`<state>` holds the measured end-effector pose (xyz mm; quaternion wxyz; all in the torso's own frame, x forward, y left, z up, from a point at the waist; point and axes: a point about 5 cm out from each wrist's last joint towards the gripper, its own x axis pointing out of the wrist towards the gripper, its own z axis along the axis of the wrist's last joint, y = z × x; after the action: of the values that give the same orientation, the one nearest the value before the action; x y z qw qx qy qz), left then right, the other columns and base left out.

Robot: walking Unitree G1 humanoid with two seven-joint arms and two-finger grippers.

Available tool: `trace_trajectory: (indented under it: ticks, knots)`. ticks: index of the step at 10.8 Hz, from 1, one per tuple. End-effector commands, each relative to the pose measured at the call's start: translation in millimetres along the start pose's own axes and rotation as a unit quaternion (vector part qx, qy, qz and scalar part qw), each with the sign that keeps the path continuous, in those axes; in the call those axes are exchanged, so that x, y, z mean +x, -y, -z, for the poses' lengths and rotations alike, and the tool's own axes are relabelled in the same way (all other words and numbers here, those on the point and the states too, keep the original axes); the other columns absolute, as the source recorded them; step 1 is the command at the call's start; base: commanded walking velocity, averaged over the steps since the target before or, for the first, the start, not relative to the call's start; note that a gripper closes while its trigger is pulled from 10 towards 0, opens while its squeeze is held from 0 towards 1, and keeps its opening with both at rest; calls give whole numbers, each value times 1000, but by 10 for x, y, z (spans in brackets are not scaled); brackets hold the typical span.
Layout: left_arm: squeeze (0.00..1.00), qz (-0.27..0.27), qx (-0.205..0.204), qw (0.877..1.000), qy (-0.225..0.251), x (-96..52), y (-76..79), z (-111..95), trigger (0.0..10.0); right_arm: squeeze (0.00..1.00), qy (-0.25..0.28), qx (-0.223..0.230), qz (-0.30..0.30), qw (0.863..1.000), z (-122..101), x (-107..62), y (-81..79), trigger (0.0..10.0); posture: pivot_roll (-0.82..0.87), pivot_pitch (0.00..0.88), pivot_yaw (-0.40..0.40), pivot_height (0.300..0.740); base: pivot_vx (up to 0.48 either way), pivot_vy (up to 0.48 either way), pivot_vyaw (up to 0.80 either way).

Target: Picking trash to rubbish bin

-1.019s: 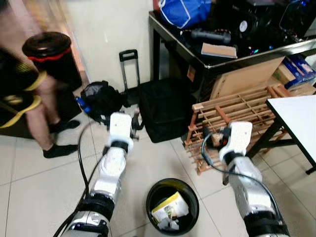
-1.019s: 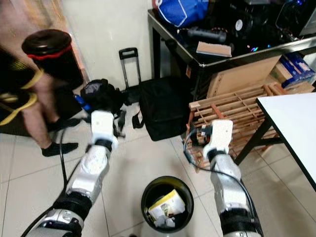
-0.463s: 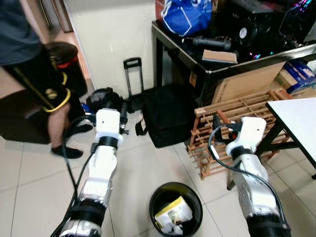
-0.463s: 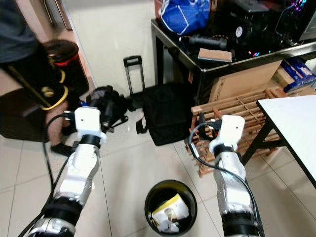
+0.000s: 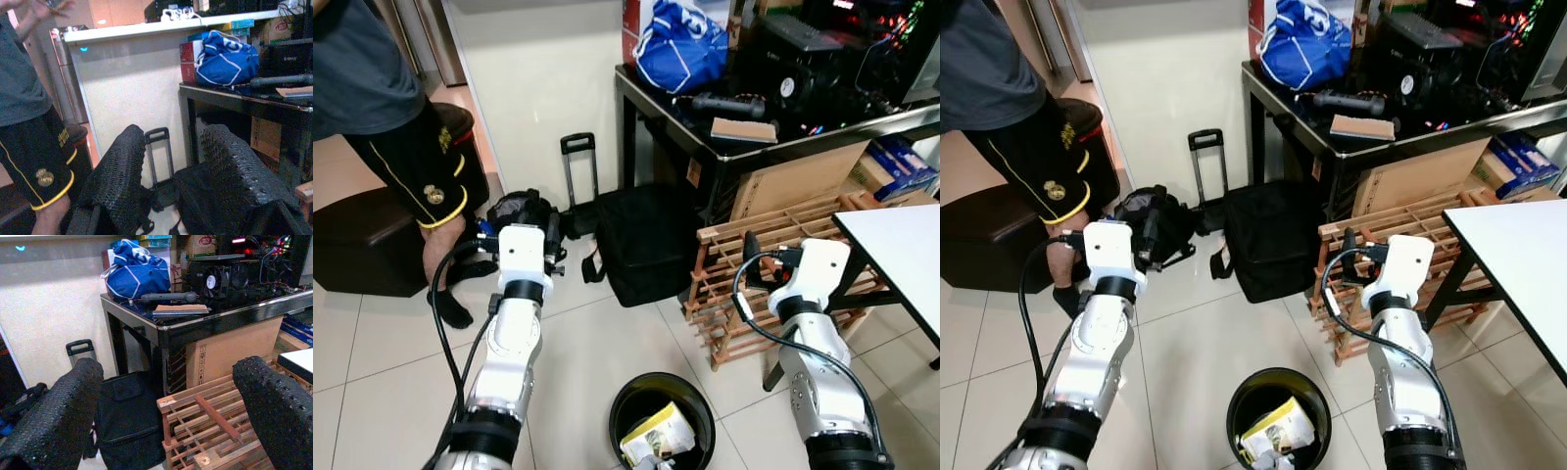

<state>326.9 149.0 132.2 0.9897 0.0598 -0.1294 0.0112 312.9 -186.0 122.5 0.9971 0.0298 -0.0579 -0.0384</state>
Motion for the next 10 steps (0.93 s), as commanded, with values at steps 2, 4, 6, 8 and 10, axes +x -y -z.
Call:
trace_trajectory:
  ticks: [2, 4, 6, 8, 10]
  knots:
    - [0, 4, -5, 1000, -6, 10, 30, 4, 10000, 0, -9, 1, -4, 1000, 34, -20, -35, 10000, -97, 0, 75, 740, 0, 0, 0]
    - [0, 7, -7, 1000, -6, 26, 51, -4, 10000, 0, -14, 1, -5, 1000, 51, -20, -33, 10000, -98, 0, 72, 740, 0, 0, 0]
    - [0, 5, -8, 1000, -9, 28, 63, -10, 10000, 0, -16, 1, -7, 1000, 32, -3, -32, 10000, -95, 0, 60, 740, 0, 0, 0]
    - [0, 2, -8, 1000, -13, 12, 71, 9, 10000, 0, -22, -2, -9, 1000, 45, -8, -42, 10000, -92, 0, 55, 740, 0, 0, -788]
    - [0, 1, -10, 1000, -16, 9, 84, 5, 10000, 0, -23, -6, -17, 1000, 38, 5, -64, 10000, -85, 15, 48, 740, 0, 0, -781]
